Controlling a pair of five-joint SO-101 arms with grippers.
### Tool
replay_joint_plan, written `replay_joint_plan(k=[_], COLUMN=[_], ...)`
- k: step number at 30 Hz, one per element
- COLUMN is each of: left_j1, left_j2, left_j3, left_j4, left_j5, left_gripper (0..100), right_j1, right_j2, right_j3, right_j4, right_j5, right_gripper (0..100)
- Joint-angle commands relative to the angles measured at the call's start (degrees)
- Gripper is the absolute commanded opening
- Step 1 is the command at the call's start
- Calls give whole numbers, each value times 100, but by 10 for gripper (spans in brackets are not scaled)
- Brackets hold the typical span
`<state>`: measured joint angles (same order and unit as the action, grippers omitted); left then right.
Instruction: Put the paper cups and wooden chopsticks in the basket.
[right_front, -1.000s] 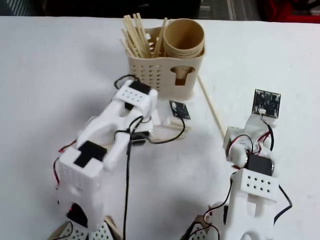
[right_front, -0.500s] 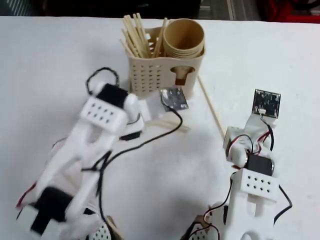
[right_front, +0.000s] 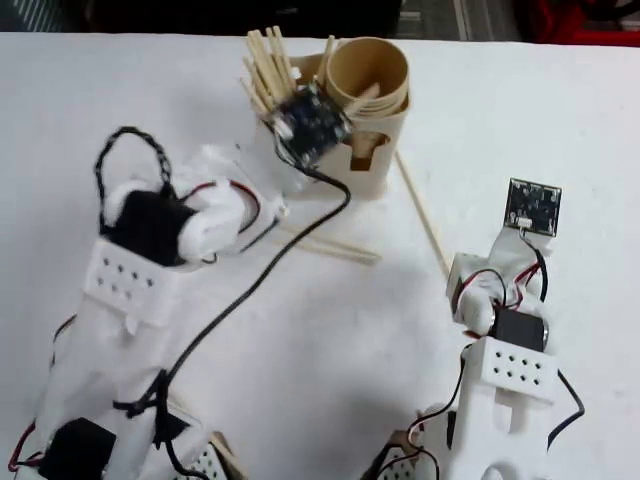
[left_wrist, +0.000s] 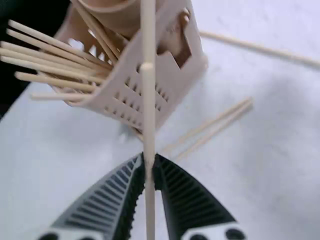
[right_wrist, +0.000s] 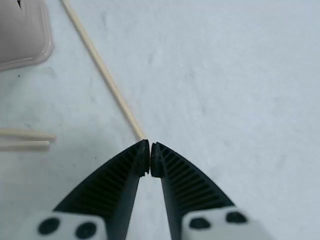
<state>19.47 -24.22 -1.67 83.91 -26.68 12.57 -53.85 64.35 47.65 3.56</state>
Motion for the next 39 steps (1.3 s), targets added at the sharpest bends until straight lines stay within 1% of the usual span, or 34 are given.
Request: replay_joint_plan(k=[1, 5, 8, 14, 20, 27, 34, 37, 39], left_j1=[13, 4, 4, 48, 48, 13, -101, -277, -400], left_j2=[-242, -242, -242, -233, 330, 1156, 1859, 2097, 2237], left_j3=[-738, -826, -826, -826, -879, -888, -844, -826, -835], left_j4=[-571, -1635, -2505, -4176, -5275, -5881, -5925, -5855, -5662], left_j5=[457, 949, 1134, 1160, 1160, 1169, 1187, 1618, 1829], left_gripper=[24, 24, 24, 22, 22, 21, 22, 24, 24], right_j1=[75, 75, 75, 75, 75, 75, 75, 75, 75], right_j2=[-101, -101, -101, -101, -101, -101, -101, -101, -101], right_j3=[-35, -35, -35, -35, -44, -62, -53, -53, -53], right_j4=[-92, -92, -92, -92, -92, -145, -224, -224, -224], right_j5=[-26, -26, -26, -26, -26, -26, -26, -26, -26], right_gripper=[20, 20, 20, 20, 20, 20, 20, 20, 20])
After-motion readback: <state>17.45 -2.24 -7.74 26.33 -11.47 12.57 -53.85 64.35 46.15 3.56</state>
